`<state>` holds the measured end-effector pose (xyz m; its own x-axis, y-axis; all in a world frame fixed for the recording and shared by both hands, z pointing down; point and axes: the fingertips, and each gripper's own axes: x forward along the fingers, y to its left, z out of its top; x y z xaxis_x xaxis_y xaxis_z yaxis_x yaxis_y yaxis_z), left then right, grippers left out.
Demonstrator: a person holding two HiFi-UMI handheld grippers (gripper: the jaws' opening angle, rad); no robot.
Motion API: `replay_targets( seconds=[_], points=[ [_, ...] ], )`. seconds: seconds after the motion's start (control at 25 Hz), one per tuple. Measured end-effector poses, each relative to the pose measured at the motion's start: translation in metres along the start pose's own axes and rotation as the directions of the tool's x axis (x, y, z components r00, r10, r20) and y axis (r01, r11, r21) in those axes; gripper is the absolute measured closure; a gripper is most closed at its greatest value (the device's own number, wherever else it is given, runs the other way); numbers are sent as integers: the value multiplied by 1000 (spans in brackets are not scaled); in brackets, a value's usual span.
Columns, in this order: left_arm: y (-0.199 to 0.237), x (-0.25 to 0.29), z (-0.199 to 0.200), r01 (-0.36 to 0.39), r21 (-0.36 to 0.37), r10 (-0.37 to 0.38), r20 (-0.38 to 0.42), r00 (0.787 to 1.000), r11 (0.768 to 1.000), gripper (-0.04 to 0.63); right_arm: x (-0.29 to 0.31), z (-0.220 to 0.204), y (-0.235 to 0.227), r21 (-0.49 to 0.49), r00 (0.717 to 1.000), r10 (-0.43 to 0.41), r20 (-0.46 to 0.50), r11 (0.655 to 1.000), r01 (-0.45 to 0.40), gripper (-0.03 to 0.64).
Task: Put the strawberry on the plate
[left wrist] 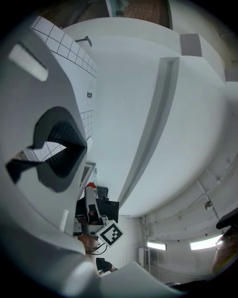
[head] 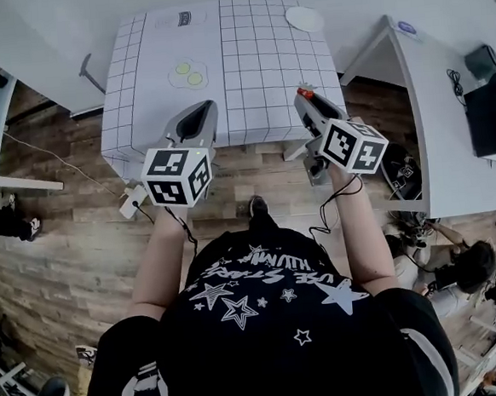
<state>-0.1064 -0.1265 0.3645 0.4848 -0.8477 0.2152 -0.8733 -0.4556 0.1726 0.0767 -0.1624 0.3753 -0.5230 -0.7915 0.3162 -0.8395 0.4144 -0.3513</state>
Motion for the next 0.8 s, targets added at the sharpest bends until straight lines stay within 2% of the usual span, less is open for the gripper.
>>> replay_targets(
  seconds=[0.48, 0.8],
  points=[
    [-17, 73, 19, -55, 18, 55, -15, 998, 998, 589, 33, 36, -76, 44, 998, 57, 5, 997, -57, 485],
    [-30, 85, 11, -52, 36, 54, -50, 997, 998, 589, 50, 34, -99, 98, 995, 99, 1, 990, -99, 485]
  ],
)
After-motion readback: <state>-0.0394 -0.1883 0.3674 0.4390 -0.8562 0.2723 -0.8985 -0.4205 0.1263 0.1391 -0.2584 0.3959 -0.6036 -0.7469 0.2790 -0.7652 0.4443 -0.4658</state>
